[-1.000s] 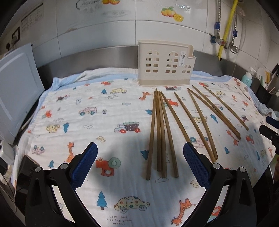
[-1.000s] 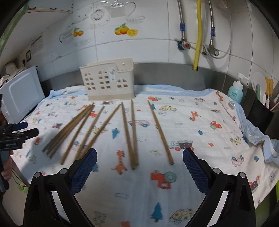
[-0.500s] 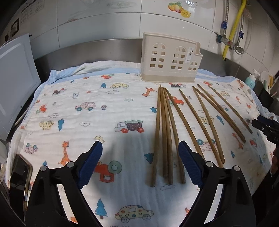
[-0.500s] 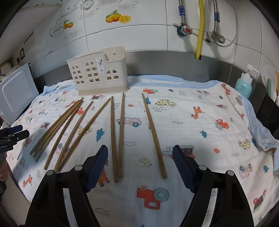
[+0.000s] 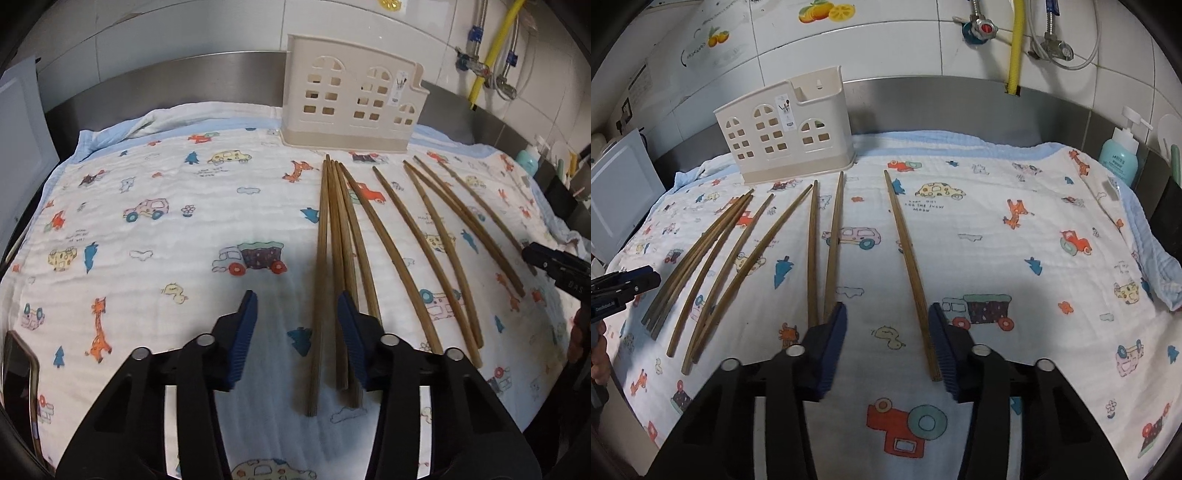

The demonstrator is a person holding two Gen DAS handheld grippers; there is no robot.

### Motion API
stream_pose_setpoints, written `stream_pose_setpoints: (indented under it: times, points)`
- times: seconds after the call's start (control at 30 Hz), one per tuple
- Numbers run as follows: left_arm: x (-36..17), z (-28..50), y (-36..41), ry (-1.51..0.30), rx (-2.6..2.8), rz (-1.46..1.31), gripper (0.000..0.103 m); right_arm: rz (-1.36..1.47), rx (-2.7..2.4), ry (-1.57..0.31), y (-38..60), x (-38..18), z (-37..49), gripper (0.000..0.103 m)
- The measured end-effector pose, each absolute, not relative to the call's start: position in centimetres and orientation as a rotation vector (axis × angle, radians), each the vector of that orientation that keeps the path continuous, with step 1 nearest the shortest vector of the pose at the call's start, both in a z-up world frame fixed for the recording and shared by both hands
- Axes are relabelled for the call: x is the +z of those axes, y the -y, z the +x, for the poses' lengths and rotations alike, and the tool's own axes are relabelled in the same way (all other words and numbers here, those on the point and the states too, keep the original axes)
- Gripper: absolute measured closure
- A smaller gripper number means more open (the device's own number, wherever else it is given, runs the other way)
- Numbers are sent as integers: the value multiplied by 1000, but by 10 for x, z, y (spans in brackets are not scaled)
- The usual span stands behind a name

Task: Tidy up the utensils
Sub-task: 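Lower the right tool toward a single chopstick and open its fingers, then close the right tool on one wooden chopstick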

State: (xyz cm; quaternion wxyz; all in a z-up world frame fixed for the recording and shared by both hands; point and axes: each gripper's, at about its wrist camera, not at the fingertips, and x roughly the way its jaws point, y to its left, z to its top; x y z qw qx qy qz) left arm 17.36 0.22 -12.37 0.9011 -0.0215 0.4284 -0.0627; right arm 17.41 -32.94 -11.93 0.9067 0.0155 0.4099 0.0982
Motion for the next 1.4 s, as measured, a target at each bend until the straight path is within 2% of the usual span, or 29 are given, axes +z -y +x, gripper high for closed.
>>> stream_pose_setpoints:
  times: [0.13, 0.33, 0.63, 0.87, 1.13, 1.2, 1.3, 1.4]
  points:
    - [-130, 180, 2, -911, -139, -29, 77, 43, 200, -850, 332, -121, 176, 70]
    - [-133, 183, 6, -909, -137, -11, 89, 36, 184, -860, 335, -124, 179, 80]
    - [-135, 183, 12, -903, -126, 10, 90, -5, 174, -860, 332, -124, 181, 85]
    - [-135, 184, 10, -900, -113, -1, 92, -23, 177, -874, 329, -126, 184, 97]
    - [-134, 185, 7, -910, -122, -31, 92, -34, 162, -870, 327, -129, 182, 96]
    - [-134, 185, 6, -911, -127, -42, 92, -42, 162, -857, 326, -126, 182, 90]
    - [-135, 185, 7, -911, -123, -41, 92, -50, 156, -829, 327, -120, 180, 72]
    - [-135, 185, 7, -912, -121, -44, 92, -40, 156, -813, 330, -115, 182, 70]
